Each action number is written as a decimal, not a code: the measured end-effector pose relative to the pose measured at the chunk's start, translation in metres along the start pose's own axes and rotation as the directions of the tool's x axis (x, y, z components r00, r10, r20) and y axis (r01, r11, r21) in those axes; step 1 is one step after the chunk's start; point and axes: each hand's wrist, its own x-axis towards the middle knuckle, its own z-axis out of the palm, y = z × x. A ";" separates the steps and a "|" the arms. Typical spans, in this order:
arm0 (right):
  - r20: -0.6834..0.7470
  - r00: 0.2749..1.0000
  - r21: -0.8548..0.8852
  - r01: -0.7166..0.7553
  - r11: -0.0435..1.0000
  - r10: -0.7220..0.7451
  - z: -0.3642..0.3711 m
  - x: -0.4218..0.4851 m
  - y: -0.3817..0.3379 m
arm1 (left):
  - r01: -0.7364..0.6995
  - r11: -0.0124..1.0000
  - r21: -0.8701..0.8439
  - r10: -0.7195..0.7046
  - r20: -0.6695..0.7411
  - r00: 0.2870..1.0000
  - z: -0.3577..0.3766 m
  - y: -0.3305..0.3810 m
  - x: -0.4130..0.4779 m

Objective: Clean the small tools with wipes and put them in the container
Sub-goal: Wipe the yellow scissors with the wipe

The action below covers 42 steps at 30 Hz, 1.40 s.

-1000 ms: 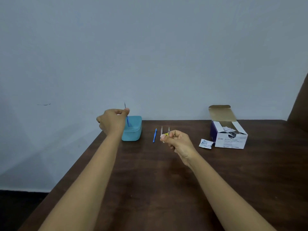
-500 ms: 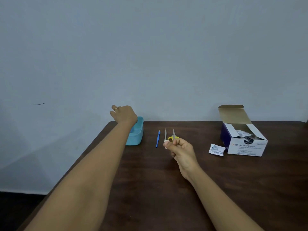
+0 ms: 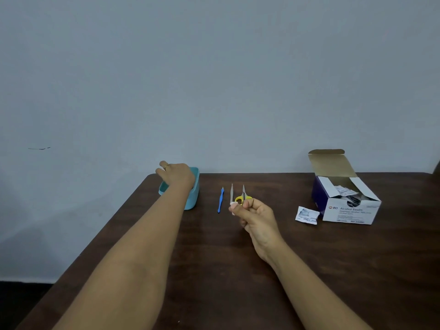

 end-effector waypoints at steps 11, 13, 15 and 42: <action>-0.109 0.989 0.481 -0.038 0.876 0.102 -0.007 0.006 -0.014 | -0.186 0.938 -0.293 0.064 -0.380 0.923 -0.042 0.025 -0.019; -0.138 0.984 0.558 -0.017 0.830 0.112 -0.013 0.007 -0.017 | -0.296 0.884 -0.361 0.154 -0.372 0.915 -0.043 0.040 -0.034; -0.163 0.980 0.592 0.005 0.806 0.114 -0.016 0.009 -0.018 | -0.360 0.851 -0.383 0.248 -0.312 0.917 -0.035 0.055 -0.050; -0.219 0.971 0.635 0.064 0.770 0.100 -0.029 0.008 -0.022 | -0.587 0.807 0.060 0.567 -0.356 0.743 0.022 0.076 -0.139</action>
